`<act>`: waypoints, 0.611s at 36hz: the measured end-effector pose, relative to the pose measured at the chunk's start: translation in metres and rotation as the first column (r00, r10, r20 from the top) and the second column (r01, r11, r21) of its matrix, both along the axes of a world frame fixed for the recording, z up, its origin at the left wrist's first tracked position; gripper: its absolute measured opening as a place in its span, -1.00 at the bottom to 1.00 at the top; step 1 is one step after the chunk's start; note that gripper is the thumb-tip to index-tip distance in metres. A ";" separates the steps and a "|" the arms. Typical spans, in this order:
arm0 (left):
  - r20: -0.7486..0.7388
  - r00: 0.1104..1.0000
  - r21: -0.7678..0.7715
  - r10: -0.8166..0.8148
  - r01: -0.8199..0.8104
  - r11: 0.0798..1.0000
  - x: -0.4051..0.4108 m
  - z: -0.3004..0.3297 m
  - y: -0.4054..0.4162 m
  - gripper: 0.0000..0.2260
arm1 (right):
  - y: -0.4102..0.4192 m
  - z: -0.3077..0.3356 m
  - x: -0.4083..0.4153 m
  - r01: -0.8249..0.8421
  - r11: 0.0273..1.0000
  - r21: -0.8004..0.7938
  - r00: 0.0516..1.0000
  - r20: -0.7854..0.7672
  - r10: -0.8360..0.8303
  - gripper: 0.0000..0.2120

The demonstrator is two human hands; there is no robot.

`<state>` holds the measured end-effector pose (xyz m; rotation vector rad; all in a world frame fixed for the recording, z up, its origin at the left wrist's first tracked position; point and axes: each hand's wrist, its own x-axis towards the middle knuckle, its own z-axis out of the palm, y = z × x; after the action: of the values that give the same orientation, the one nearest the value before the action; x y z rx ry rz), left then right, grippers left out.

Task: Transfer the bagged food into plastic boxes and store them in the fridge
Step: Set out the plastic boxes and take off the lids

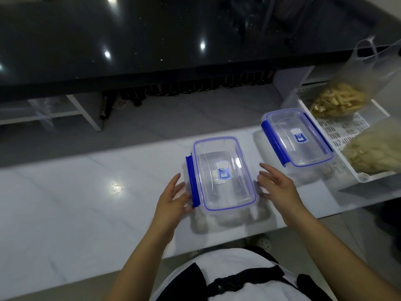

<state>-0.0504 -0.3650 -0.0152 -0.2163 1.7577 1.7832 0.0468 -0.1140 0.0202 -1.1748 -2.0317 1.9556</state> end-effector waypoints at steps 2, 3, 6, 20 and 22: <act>-0.168 0.979 -0.147 -0.120 0.095 0.985 0.006 0.000 -0.003 -0.39 | -0.003 0.002 0.007 -0.122 0.984 0.126 0.992 -0.020 0.126 -0.57; -0.254 0.945 -0.194 -0.207 0.160 0.968 0.009 0.000 -0.005 -0.34 | -0.004 0.002 0.012 -0.205 0.965 0.166 0.976 -0.034 0.213 -0.51; -0.437 0.777 -0.341 -0.454 0.324 0.883 0.018 0.004 -0.006 -0.18 | -0.006 0.002 0.026 -0.471 0.847 0.246 0.877 0.030 0.479 -0.25; -0.442 0.750 -0.519 -0.491 0.233 0.823 0.040 0.005 0.027 -0.08 | 0.003 -0.005 0.023 -0.672 0.553 0.493 0.727 0.294 0.621 -0.17; -0.422 0.750 -0.551 -0.510 0.235 0.801 0.043 0.010 0.026 -0.10 | 0.004 -0.007 0.022 -0.673 0.552 0.492 0.724 0.287 0.627 -0.18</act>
<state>-0.0075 -0.3388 -0.0051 0.5100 2.4180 1.1448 0.0684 -0.1097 0.0134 -0.3549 -3.1045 1.2418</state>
